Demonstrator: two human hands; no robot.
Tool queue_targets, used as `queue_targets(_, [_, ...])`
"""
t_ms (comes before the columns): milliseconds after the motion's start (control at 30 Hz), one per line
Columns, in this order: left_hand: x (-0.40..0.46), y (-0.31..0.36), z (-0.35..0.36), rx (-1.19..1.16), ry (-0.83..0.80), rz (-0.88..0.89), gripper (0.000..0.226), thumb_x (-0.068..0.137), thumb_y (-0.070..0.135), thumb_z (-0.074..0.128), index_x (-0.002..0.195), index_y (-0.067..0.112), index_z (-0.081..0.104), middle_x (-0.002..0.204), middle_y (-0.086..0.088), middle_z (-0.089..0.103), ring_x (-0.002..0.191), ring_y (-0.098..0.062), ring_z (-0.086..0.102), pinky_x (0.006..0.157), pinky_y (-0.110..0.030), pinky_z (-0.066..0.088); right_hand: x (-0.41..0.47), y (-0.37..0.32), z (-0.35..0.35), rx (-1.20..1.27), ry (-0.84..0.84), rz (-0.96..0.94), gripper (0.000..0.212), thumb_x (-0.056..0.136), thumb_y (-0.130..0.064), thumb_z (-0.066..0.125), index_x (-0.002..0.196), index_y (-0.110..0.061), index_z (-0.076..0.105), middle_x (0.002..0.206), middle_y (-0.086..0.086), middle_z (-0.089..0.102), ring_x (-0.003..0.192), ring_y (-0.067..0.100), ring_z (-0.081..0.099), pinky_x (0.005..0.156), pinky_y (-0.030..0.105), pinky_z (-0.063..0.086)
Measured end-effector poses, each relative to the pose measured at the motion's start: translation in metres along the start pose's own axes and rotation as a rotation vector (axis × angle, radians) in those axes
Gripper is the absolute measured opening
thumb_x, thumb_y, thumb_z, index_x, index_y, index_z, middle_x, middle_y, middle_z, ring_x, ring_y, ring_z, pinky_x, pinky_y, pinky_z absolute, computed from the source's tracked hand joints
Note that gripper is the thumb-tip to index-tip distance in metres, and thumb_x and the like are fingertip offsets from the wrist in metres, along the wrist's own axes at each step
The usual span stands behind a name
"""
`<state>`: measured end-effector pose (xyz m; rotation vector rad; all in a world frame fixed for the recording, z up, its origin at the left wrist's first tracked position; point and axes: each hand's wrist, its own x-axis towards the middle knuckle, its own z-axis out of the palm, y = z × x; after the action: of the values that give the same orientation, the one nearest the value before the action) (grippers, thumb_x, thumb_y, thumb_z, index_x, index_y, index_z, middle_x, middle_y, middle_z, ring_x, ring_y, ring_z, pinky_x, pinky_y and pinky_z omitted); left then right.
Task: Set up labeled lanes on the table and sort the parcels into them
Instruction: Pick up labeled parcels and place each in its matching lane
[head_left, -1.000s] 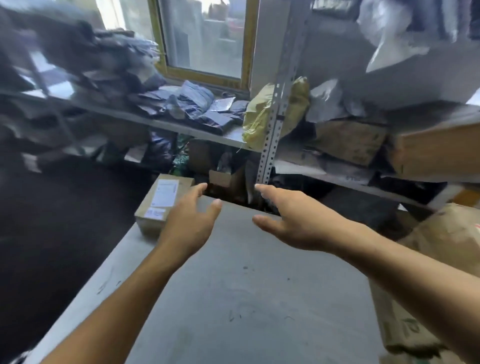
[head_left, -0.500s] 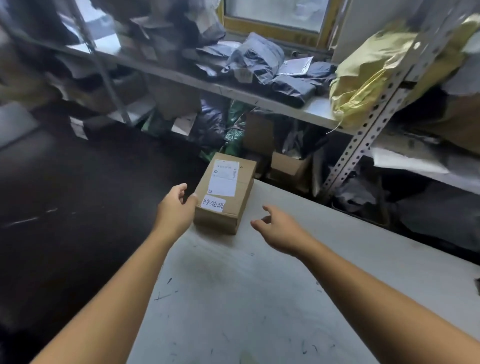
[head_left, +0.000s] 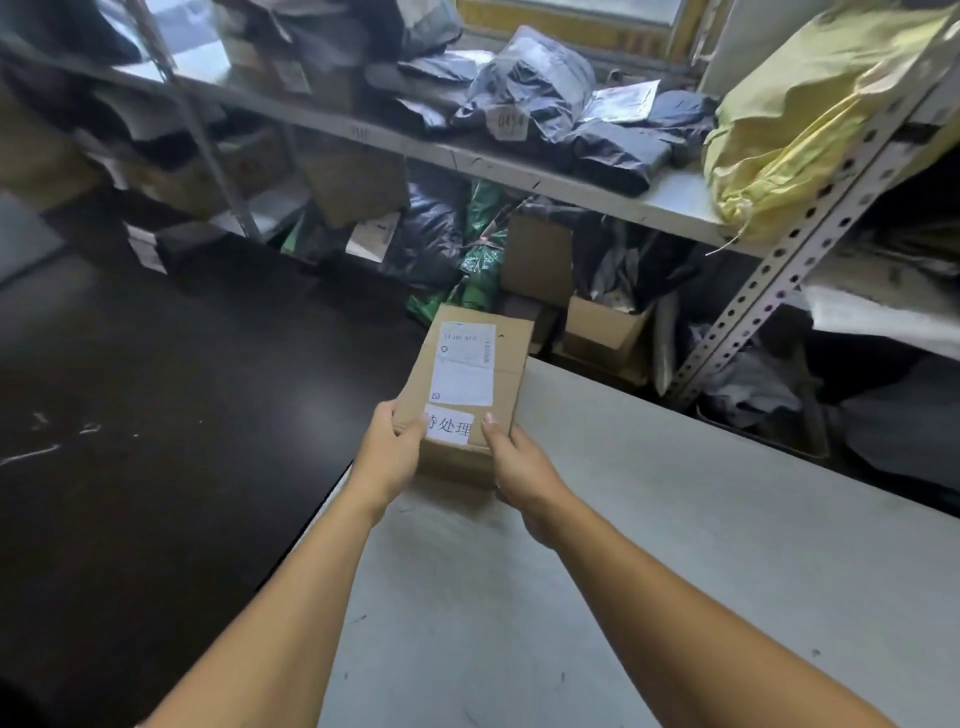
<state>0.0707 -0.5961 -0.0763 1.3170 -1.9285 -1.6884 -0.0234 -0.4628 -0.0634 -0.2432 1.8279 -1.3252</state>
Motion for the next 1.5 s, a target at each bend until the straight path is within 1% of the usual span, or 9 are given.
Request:
queue_targets(167, [-0.040, -0.011, 0.013, -0.078, 0.031, 0.006, 0.017, 0.097, 0.029, 0.058, 0.111, 0.033, 0.049, 0.108, 0.013, 0.065, 0.096, -0.003, 0.060, 0.068, -0.024, 0.043, -0.036, 0.022, -0.025, 0.009, 0.021, -0.013, 0.041, 0.097, -0.062, 0.042, 0.126, -0.039, 0.062, 0.137, -0.008, 0.056, 0.127, 0.015, 0.050, 0.106, 0.038, 0.043])
queue_targets(333, [-0.093, 0.002, 0.028, -0.069, -0.010, 0.073, 0.020, 0.097, 0.027, 0.059, 0.111, 0.037, 0.050, 0.110, 0.017, 0.064, 0.099, 0.002, 0.059, 0.071, -0.017, 0.043, -0.094, 0.041, -0.053, 0.075, 0.125, -0.015, 0.029, 0.096, -0.063, 0.044, 0.120, -0.055, 0.057, 0.166, -0.003, 0.008, 0.152, 0.017, 0.012, 0.120, 0.052, 0.024])
queue_targets(400, [-0.119, 0.010, 0.035, -0.069, -0.038, 0.102, 0.019, 0.097, 0.028, 0.059, 0.112, 0.037, 0.051, 0.110, 0.017, 0.064, 0.098, 0.004, 0.060, 0.071, -0.014, 0.044, -0.125, 0.043, -0.064, 0.130, 0.145, -0.044, 0.021, 0.089, -0.072, 0.045, 0.108, -0.069, 0.052, 0.164, -0.011, 0.013, 0.152, 0.011, 0.010, 0.120, 0.052, 0.024])
queue_targets(500, [-0.167, 0.024, 0.051, -0.112, -0.083, 0.127, 0.018, 0.096, 0.029, 0.061, 0.110, 0.038, 0.053, 0.103, 0.022, 0.068, 0.094, 0.009, 0.061, 0.066, -0.007, 0.046, -0.171, 0.043, -0.083, 0.297, 0.188, -0.076, 0.037, 0.068, -0.087, 0.056, 0.100, -0.068, 0.054, 0.142, -0.026, 0.050, 0.136, 0.009, 0.042, 0.100, 0.046, 0.044])
queue_targets(733, [-0.288, 0.061, 0.095, -0.145, -0.132, 0.226, 0.018, 0.091, 0.039, 0.065, 0.105, 0.043, 0.053, 0.100, 0.027, 0.066, 0.096, 0.010, 0.059, 0.065, -0.007, 0.048, -0.274, 0.052, -0.145, 0.401, 0.269, -0.187, 0.051, 0.072, -0.051, 0.071, 0.117, -0.049, 0.049, 0.123, -0.011, 0.064, 0.098, 0.002, 0.066, 0.068, 0.022, 0.053])
queue_targets(867, [-0.355, 0.077, 0.112, -0.170, -0.215, 0.283, 0.040, 0.079, 0.064, 0.066, 0.109, 0.044, 0.051, 0.104, 0.028, 0.065, 0.103, 0.007, 0.059, 0.071, -0.015, 0.051, -0.337, 0.067, -0.181, 0.492, 0.326, -0.220, 0.039, 0.081, -0.041, 0.071, 0.114, -0.050, 0.052, 0.109, -0.007, 0.071, 0.094, 0.009, 0.065, 0.067, 0.026, 0.055])
queue_targets(1000, [-0.419, 0.089, 0.135, -0.292, -0.454, 0.149, 0.060, 0.076, 0.063, 0.054, 0.133, 0.050, 0.039, 0.120, 0.012, 0.066, 0.111, -0.015, 0.063, 0.077, -0.028, 0.051, -0.403, 0.084, -0.211, 0.538, 0.323, -0.258, 0.038, 0.089, -0.036, 0.066, 0.124, -0.043, 0.051, 0.098, -0.013, 0.074, 0.092, 0.011, 0.068, 0.061, 0.023, 0.054])
queue_targets(1133, [-0.482, 0.089, 0.156, -0.262, -0.507, 0.197, 0.056, 0.077, 0.062, 0.052, 0.132, 0.055, 0.044, 0.115, 0.016, 0.069, 0.105, -0.012, 0.066, 0.072, -0.029, 0.058, -0.462, 0.100, -0.242, 0.507, 0.325, -0.295, 0.050, 0.074, -0.046, 0.062, 0.123, -0.046, 0.052, 0.098, -0.014, 0.074, 0.090, 0.004, 0.070, 0.061, 0.019, 0.053])
queue_targets(1500, [-0.575, 0.115, 0.177, -0.419, -0.531, 0.329, 0.049, 0.076, 0.056, 0.056, 0.124, 0.047, 0.056, 0.111, 0.013, 0.072, 0.093, -0.003, 0.069, 0.060, -0.024, 0.056, -0.554, 0.081, -0.292, 0.393, 0.294, -0.347, 0.044, 0.081, -0.057, 0.064, 0.120, -0.051, 0.043, 0.098, -0.016, 0.074, 0.092, 0.004, 0.071, 0.075, 0.026, 0.056])
